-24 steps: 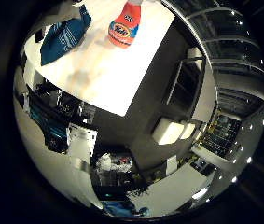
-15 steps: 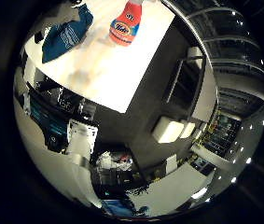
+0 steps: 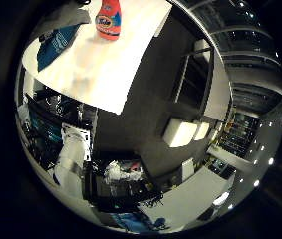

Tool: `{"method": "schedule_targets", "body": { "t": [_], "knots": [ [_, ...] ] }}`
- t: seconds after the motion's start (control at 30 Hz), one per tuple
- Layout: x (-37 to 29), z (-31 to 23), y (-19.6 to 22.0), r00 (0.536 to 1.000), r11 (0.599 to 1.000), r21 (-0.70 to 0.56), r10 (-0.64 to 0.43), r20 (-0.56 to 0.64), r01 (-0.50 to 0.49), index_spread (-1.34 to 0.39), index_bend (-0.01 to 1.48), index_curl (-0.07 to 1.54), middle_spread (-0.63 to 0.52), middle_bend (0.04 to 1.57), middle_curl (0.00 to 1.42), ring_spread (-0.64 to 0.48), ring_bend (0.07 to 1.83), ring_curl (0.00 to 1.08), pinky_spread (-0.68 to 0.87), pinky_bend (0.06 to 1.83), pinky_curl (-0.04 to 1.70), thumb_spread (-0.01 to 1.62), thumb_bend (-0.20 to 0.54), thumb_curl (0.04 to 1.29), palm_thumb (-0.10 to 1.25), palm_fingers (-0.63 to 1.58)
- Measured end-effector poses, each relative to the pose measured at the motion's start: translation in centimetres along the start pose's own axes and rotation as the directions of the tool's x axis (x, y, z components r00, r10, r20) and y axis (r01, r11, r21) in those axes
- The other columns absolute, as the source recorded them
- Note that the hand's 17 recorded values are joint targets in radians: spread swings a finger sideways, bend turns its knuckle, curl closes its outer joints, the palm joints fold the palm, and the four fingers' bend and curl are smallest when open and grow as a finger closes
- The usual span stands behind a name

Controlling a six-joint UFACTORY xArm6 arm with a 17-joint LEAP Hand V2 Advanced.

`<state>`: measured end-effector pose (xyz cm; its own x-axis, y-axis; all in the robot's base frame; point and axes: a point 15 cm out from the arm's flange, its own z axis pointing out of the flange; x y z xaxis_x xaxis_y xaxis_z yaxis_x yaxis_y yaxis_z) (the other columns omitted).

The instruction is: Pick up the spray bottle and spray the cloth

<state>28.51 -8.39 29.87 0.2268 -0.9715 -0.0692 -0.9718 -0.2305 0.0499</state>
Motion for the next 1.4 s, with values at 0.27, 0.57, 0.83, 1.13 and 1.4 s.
{"method": "schedule_targets", "body": {
  "t": [0.27,0.57,0.83,1.13,1.4],
  "knots": [
    [4.4,0.0,-0.6,0.995,0.989,0.133,0.056,0.076,-0.066,-0.35,0.18,0.4,-0.09,0.51,0.48,-0.04,0.88,0.34,0.11,1.11,0.0,1.12,-0.024,0.26,0.41,0.27],
    [8.0,2.1,-2.4,0.971,0.964,0.219,0.106,0.212,-0.153,-0.32,0.17,0.35,-0.07,0.5,0.44,-0.02,0.86,0.31,0.18,1.08,0.0,1.07,-0.025,0.27,0.38,0.26],
    [12.4,3.9,-4.5,0.947,0.96,0.221,0.102,0.303,-0.174,-0.31,0.18,0.34,-0.05,0.49,0.42,-0.01,0.81,0.29,0.24,0.99,0.0,1.03,-0.027,0.27,0.36,0.22],
    [15.3,5.5,-6.5,0.89,0.974,0.17,0.06,0.451,-0.151,-0.28,0.17,0.33,-0.01,0.43,0.39,0.06,0.68,0.25,0.33,0.86,0.02,0.99,-0.028,0.28,0.36,0.14],
    [14.7,6.8,-9.7,0.752,0.975,0.161,0.012,0.659,-0.156,-0.27,0.15,0.29,0.03,0.38,0.37,0.11,0.62,0.24,0.35,0.79,0.08,0.98,-0.026,0.29,0.39,0.11]
  ]
}}
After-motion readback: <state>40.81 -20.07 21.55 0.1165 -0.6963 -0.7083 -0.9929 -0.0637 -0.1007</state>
